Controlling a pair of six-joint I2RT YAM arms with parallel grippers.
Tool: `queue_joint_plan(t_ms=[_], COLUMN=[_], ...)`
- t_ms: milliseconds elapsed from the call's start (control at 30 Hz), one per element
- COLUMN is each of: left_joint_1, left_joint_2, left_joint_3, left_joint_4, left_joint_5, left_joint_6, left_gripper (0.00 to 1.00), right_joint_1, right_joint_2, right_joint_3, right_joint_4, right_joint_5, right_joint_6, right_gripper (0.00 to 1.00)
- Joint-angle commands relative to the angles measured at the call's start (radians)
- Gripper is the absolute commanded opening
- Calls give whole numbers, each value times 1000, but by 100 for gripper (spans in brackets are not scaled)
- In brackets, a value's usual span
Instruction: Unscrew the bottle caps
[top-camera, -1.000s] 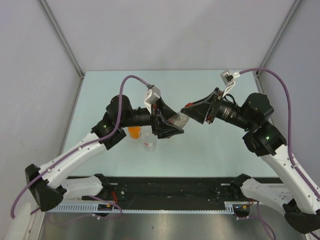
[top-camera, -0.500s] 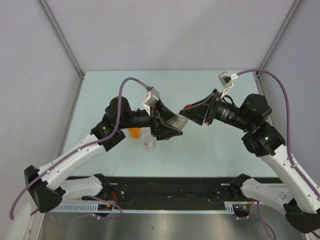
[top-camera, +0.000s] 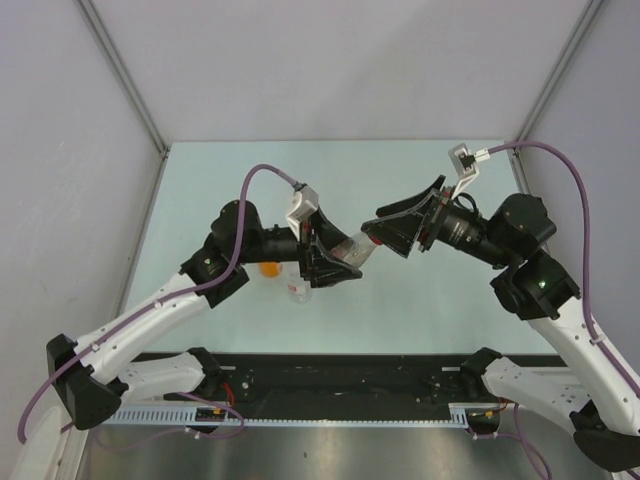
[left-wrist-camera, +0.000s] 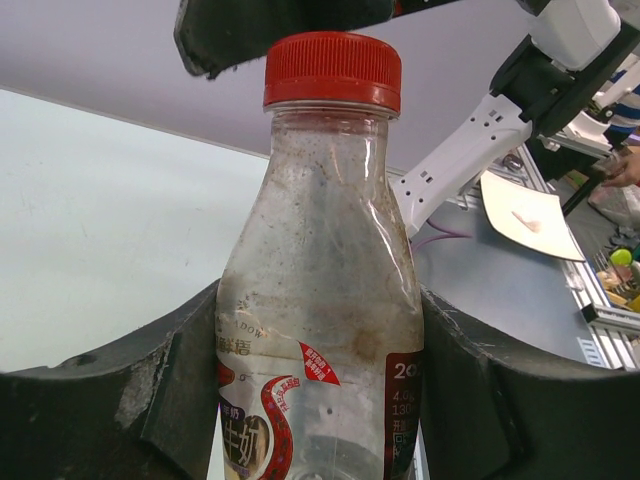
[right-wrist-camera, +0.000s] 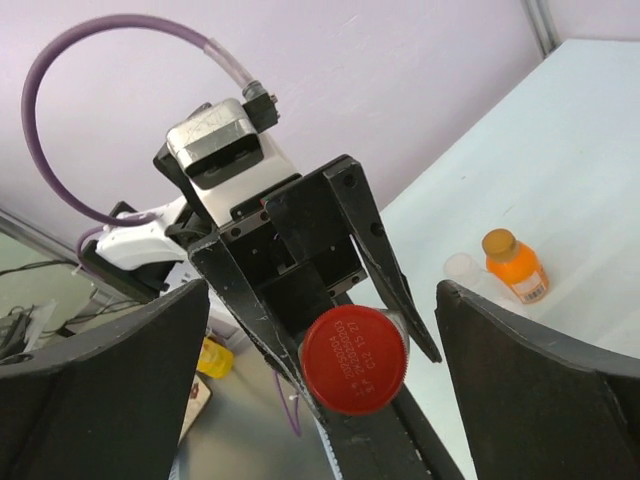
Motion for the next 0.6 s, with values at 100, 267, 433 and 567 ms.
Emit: queue_joint_plan(t_ms=[100, 267, 433, 567], left_joint_1=[-7, -51, -166, -228], left_joint_2=[-65, -102, -103, -82], left_joint_3=[-47, -91, -98, -96], left_joint_4=[76, 91, 97, 143], left_joint_5=[-90, -277, -578, -777], left_joint_6=[40, 136, 288, 354], left_gripper=[0, 0, 0, 0], right_joint_1=[7, 16, 59, 106], right_joint_2=[-76, -94, -103, -99], right_joint_3=[16, 25, 28, 28], right_joint_4=[-38, -98, -104, -127], right_joint_5=[185, 275, 364, 456], right_joint_6=[-32, -19, 24, 46], right_gripper=[100, 100, 100, 100])
